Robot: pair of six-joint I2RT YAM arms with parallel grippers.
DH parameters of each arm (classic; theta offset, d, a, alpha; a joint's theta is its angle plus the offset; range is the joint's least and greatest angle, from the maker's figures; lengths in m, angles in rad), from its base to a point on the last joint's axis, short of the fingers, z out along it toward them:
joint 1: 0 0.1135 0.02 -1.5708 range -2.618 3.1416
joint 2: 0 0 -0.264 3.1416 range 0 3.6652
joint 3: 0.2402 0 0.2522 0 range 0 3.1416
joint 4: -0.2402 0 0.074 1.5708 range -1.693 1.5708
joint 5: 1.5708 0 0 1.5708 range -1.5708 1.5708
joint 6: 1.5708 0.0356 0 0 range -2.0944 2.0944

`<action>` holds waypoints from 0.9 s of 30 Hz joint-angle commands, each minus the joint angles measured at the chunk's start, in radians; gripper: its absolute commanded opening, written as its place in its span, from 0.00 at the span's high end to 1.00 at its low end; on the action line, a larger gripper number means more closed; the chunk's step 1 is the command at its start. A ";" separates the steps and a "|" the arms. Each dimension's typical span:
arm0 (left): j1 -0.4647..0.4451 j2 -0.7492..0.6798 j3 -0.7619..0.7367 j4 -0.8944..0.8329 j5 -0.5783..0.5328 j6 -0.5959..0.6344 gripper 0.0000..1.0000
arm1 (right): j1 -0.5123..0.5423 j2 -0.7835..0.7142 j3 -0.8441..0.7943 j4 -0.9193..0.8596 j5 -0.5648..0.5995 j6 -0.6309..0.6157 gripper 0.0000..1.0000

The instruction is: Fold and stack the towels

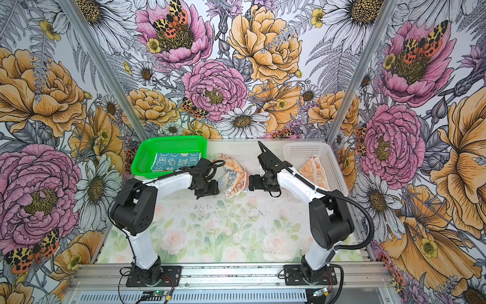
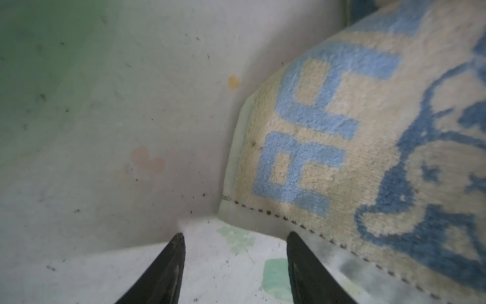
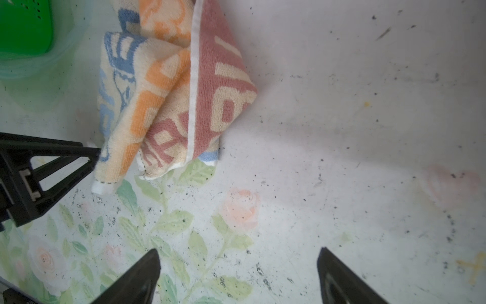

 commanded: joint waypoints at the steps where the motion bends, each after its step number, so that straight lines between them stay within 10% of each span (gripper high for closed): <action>1: -0.006 0.016 0.044 0.020 0.012 -0.009 0.36 | -0.006 -0.042 -0.017 0.036 -0.020 -0.015 0.04; 10: -0.018 0.057 0.075 0.009 -0.009 0.002 0.36 | -0.007 -0.034 -0.017 0.053 -0.026 -0.017 0.01; 27: -0.102 0.188 0.151 -0.166 -0.142 0.103 0.73 | -0.015 -0.040 -0.029 0.073 -0.017 -0.015 0.01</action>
